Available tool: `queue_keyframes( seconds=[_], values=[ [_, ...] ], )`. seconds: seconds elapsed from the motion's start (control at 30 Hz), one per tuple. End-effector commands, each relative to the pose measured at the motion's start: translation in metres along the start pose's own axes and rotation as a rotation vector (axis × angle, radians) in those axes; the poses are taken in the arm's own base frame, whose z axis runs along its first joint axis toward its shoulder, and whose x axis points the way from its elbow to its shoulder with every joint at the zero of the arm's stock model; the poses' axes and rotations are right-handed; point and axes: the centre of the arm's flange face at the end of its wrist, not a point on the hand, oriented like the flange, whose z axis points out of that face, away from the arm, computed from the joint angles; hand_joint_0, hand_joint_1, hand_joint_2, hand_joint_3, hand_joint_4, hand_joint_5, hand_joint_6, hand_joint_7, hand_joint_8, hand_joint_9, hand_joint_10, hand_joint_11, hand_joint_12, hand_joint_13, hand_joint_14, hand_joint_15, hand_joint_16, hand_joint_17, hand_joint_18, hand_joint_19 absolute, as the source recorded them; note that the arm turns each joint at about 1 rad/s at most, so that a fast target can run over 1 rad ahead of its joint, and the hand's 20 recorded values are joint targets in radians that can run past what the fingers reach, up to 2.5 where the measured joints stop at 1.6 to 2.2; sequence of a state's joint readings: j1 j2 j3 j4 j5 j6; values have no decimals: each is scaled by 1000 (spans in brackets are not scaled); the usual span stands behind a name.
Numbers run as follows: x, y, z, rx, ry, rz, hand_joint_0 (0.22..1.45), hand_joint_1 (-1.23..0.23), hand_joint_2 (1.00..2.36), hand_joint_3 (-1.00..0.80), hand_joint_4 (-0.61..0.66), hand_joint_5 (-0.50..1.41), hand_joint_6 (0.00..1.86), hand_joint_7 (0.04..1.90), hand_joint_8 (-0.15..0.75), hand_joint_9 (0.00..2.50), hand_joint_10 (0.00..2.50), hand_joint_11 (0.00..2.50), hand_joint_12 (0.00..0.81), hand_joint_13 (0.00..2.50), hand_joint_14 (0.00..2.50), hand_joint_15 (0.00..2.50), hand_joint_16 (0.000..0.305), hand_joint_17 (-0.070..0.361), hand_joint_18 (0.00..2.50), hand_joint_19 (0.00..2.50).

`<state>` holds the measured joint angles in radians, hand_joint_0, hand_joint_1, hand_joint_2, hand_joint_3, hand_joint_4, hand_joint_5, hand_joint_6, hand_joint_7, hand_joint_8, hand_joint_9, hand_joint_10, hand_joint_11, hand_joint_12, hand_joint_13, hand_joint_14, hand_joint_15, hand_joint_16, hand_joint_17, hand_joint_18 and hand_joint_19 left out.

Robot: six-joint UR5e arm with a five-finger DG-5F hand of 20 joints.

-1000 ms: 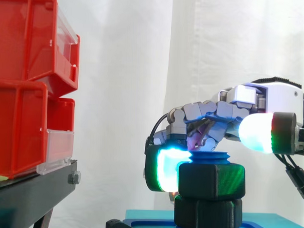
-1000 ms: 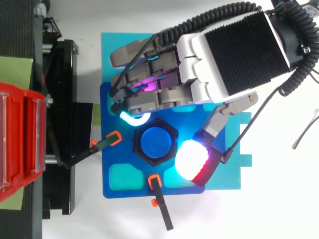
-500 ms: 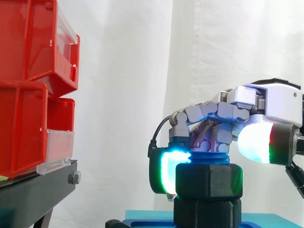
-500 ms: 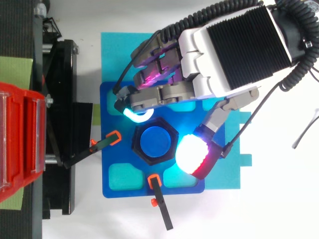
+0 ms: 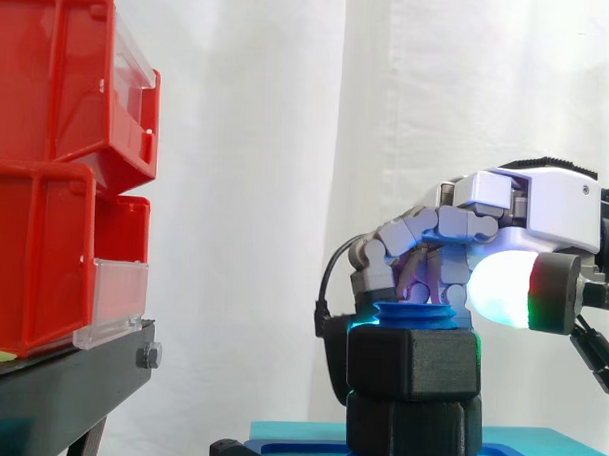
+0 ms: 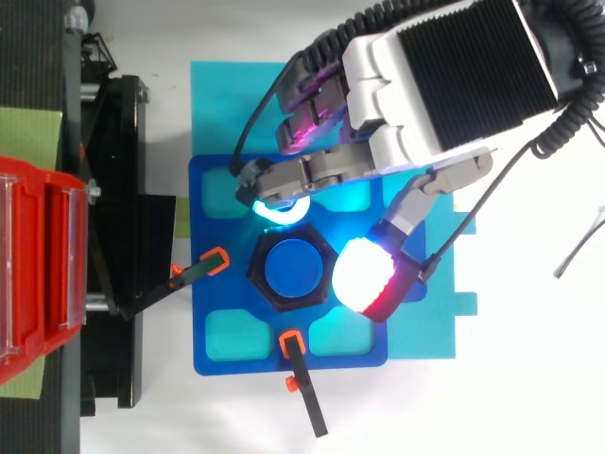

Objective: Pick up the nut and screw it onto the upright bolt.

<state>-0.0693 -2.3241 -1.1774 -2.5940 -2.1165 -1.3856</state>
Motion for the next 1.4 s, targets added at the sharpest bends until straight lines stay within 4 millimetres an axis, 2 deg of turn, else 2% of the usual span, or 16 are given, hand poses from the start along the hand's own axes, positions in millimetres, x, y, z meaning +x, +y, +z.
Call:
queue_keyframes(
  seconds=[0.0,0.17,0.27,0.33,0.4,0.57,0.8,1.17,1.37],
  values=[
    [-1,-3,-2,-2,0,-1,542,-272,1000,-500,47,72,660,1129,214,1737,8,181,114,1252,4,73,12,27,1031,438],
    [-1,-3,-2,-7,-8,-7,539,-268,1000,-500,40,72,655,1158,208,1748,8,202,114,1251,3,89,15,33,1030,432],
    [-2,-3,-1,-8,-11,-7,534,-236,1000,-500,110,69,500,1456,217,1652,7,198,142,1134,3,76,21,48,889,388],
    [-2,-3,-1,-8,-11,-7,530,-222,1000,-500,149,43,503,1376,220,1589,7,194,152,1095,2,71,24,54,851,380],
    [-2,-4,-2,-6,-11,-7,527,-215,1000,-500,188,13,505,1214,221,1517,6,178,161,1047,2,64,26,58,818,358],
    [-5,-6,-2,-8,-22,-13,523,-205,1000,-500,224,-48,504,933,217,1332,6,103,184,892,0,16,28,62,688,302],
    [-7,-5,1,-19,-29,-17,512,-185,1000,-500,196,-96,502,740,215,1088,0,0,211,743,0,0,29,64,522,201],
    [-1,12,16,-8,-26,-5,506,-104,1000,-500,189,-119,502,673,218,797,0,0,268,500,0,0,31,70,215,0],
    [4,21,18,-15,-6,9,518,-97,1000,-500,223,-87,503,792,233,803,0,0,274,497,0,0,31,69,198,0]
  ],
)
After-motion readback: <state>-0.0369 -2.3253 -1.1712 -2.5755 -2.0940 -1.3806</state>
